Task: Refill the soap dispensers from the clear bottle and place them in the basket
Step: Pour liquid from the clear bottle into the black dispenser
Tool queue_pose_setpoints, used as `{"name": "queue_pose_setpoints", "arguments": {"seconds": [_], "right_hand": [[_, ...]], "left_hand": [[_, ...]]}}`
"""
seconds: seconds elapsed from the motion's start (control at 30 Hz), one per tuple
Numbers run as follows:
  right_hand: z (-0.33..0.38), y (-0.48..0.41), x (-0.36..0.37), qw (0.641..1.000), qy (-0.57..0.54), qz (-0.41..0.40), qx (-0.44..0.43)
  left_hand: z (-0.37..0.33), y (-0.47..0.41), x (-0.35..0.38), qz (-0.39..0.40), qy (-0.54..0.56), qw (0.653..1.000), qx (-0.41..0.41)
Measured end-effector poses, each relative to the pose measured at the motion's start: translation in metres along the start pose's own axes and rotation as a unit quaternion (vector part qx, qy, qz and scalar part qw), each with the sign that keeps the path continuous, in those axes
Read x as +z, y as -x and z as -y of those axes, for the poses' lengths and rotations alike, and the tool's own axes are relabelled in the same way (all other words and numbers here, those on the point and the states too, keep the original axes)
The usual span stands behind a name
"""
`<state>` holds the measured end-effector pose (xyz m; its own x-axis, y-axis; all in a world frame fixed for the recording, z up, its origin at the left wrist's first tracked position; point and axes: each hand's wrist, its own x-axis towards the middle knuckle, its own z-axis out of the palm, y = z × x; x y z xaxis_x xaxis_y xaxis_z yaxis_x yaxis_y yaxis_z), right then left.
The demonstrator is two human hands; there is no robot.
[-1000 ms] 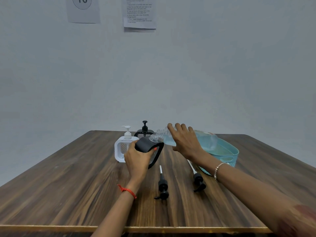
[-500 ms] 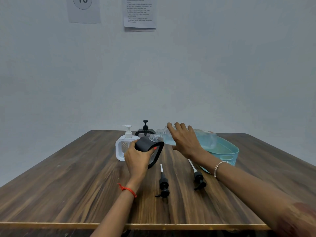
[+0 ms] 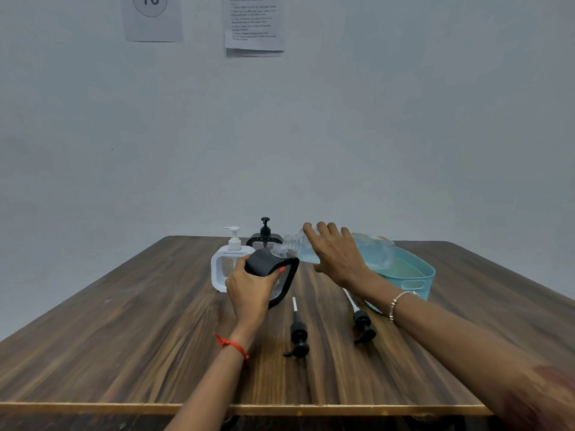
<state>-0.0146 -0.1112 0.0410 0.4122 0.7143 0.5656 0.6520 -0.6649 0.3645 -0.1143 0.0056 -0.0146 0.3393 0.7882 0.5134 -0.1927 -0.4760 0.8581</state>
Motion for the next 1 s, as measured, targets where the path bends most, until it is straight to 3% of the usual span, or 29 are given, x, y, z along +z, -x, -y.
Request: {"name": "queue_pose_setpoints", "arguments": {"seconds": [1.0], "right_hand": [[0.009,0.003,-0.003,1.0,-0.003,0.014,-0.006]], "left_hand": [[0.015,-0.002,-0.006,0.004,-0.002,1.0,-0.005]]}}
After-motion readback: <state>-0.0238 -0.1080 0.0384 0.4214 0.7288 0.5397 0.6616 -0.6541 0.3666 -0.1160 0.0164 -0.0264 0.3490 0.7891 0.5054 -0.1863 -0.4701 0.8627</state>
